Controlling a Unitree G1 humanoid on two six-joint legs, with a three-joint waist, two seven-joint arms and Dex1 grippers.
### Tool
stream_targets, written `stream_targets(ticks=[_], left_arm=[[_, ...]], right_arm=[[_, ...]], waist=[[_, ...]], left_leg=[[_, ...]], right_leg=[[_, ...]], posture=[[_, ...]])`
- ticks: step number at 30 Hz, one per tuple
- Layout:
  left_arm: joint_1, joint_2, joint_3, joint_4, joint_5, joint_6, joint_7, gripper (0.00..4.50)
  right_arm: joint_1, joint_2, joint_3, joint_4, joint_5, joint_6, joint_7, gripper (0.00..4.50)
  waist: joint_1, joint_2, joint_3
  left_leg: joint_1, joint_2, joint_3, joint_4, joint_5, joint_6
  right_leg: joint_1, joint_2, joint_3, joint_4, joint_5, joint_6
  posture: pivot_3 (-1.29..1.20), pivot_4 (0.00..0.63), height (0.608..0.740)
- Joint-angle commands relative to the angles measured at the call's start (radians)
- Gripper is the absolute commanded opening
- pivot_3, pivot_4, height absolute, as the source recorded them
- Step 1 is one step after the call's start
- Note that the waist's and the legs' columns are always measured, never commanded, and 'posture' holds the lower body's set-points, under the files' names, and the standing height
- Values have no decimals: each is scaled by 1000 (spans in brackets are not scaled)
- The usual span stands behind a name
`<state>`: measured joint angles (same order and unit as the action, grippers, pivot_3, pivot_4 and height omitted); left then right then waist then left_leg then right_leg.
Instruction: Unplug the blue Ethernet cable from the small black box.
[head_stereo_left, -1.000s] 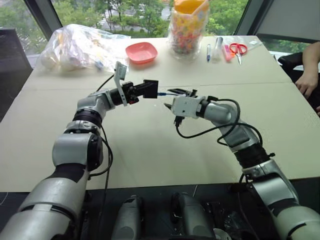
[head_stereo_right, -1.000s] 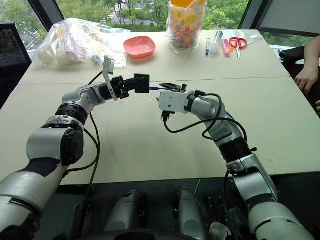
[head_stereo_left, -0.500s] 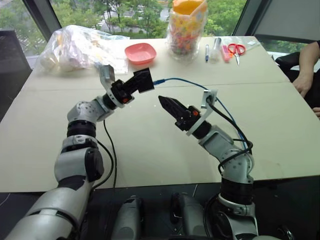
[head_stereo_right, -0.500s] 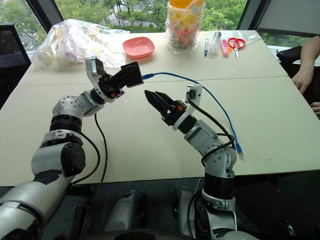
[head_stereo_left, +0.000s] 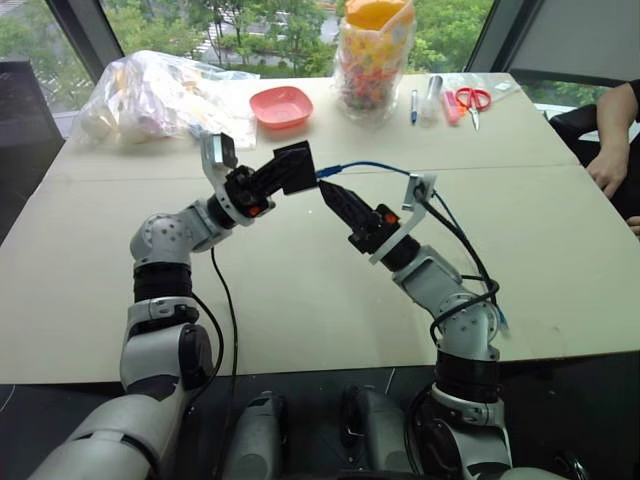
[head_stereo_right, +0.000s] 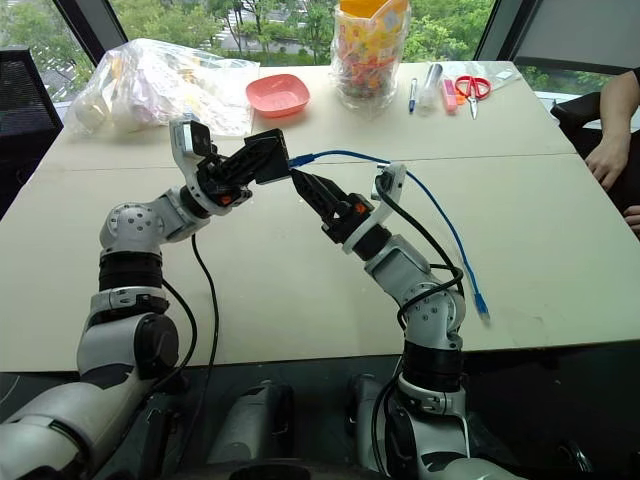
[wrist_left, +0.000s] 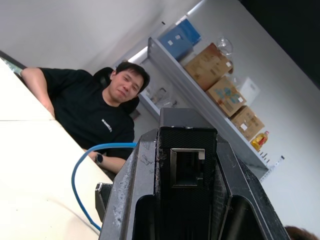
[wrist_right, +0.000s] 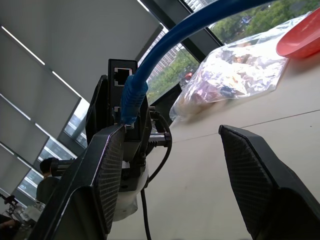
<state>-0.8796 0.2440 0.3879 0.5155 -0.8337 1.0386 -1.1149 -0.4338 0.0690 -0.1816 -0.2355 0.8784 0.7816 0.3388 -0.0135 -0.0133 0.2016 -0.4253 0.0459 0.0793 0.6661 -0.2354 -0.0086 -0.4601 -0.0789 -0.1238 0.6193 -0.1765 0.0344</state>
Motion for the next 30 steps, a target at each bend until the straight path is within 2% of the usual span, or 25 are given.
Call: stream_targets(ticks=[1, 7, 21, 24, 28, 30], left_arm=[[-13, -4, -2, 2, -21, -16, 21, 545], [-22, 3, -11, 27, -26, -27, 24, 545], [14, -12, -27, -47, -62, 5, 45, 545], [14, -13, -26, -47, -62, 4, 47, 545], [17, -20, -28, -51, -64, 2, 51, 545], [18, -24, -29, -52, -68, -2, 57, 545]], right_arm=[[-19, -3, 26, -43, 30, -30, 26, 3074], [-7, -15, 47, -52, 35, -50, 35, 3074], [-8, -30, 64, -24, 32, -102, 32, 3074], [-10, -21, 59, -19, 46, -107, 32, 2265], [-12, -11, 56, -14, 84, -107, 40, 152], [-13, -6, 60, -11, 102, -104, 44, 39]], waist=[[0, 0, 0], [0, 0, 0], [0, 0, 0], [0, 0, 0], [0, 0, 0], [0, 0, 0]], left_leg=[[0, 0, 0, 0, 0, 0], [0, 0, 0, 0, 0, 0], [0, 0, 0, 0, 0, 0], [0, 0, 0, 0, 0, 0], [0, 0, 0, 0, 0, 0], [0, 0, 0, 0, 0, 0]], right_leg=[[0, 0, 0, 0, 0, 0], [0, 0, 0, 0, 0, 0], [0, 0, 0, 0, 0, 0], [0, 0, 0, -1, 0, 0], [0, 0, 0, -1, 0, 0], [0, 0, 0, -1, 0, 0]], posture=[[0, 150, 740], [0, 150, 740], [0, 150, 740], [0, 150, 740], [0, 150, 740], [0, 150, 740]])
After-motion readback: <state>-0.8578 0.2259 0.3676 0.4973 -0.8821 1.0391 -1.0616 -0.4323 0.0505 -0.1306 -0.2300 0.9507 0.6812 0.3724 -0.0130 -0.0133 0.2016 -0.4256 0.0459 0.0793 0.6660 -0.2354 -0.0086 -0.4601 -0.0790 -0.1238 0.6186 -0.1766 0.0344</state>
